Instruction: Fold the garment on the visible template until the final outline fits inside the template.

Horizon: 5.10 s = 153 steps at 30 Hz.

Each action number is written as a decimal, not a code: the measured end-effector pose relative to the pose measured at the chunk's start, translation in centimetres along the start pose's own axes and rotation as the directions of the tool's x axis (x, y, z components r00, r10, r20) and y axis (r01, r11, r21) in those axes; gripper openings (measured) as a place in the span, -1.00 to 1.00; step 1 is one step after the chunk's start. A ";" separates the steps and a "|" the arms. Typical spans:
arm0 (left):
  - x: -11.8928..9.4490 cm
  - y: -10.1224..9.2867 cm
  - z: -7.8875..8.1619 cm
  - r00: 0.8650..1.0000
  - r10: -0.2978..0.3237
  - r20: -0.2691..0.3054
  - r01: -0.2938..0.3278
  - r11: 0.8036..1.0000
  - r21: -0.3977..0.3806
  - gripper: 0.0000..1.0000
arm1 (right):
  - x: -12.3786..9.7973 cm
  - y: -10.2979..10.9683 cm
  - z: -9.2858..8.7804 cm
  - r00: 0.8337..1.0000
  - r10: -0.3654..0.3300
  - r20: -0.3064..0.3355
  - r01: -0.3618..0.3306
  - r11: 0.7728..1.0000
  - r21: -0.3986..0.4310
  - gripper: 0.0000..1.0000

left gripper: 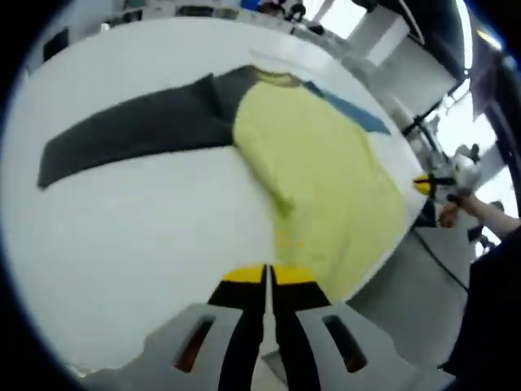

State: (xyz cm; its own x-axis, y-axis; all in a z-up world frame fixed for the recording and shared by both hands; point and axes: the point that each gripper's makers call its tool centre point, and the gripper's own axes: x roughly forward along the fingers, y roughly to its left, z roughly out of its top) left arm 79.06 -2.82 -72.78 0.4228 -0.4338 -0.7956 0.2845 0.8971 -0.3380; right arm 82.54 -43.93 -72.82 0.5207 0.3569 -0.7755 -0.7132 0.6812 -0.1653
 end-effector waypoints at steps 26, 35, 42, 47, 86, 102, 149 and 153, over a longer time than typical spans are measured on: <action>10.3 7.5 12.7 0.971 0.238 0.009 -0.231 0.933 0.277 -0.99 | 6.2 6.5 1.9 0.991 0.128 -0.033 -0.130 0.989 -0.068 -0.83; 10.1 9.4 13.8 0.960 0.279 0.027 -0.275 0.919 0.282 -1.00 | 6.3 7.1 1.1 0.990 0.135 -0.039 -0.138 0.985 -0.103 -0.92; 10.0 10.8 14.3 0.952 0.304 0.026 -0.298 0.907 0.296 -1.00 | 5.9 6.8 0.6 0.993 0.117 -0.026 -0.120 0.981 -0.151 -0.98; 10.0 11.4 14.7 0.953 0.302 0.026 -0.298 0.917 0.266 -1.00 | 5.9 6.4 0.5 0.993 0.113 -0.021 -0.115 0.983 -0.142 -0.98; 8.8 11.5 15.2 0.959 0.258 0.117 -0.269 0.959 0.092 -0.81 | 4.2 -3.1 2.5 0.984 -0.110 0.143 0.047 0.923 0.382 -0.81; -0.1 3.7 15.0 0.934 0.071 0.350 -0.099 0.993 0.063 -0.16 | -0.4 -14.4 6.1 0.942 -0.234 0.240 0.111 0.894 0.435 0.08; -2.4 -7.6 9.4 0.976 -0.127 0.176 0.060 0.938 0.342 0.99 | 6.3 -30.3 -4.9 0.946 -0.317 -0.073 0.308 0.804 0.508 -0.48; -1.8 -7.8 9.2 0.981 -0.128 0.146 0.068 0.931 0.358 0.99 | 6.9 -31.1 -4.9 0.944 -0.322 -0.077 0.316 0.809 0.495 -0.51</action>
State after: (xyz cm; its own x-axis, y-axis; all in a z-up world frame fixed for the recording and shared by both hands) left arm 83.97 -9.84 -64.08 0.5037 -0.5524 -0.6642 0.6020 0.7759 -0.1887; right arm 106.03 -65.81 -75.96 0.6851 0.0684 -0.7253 -0.1798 0.9807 -0.0773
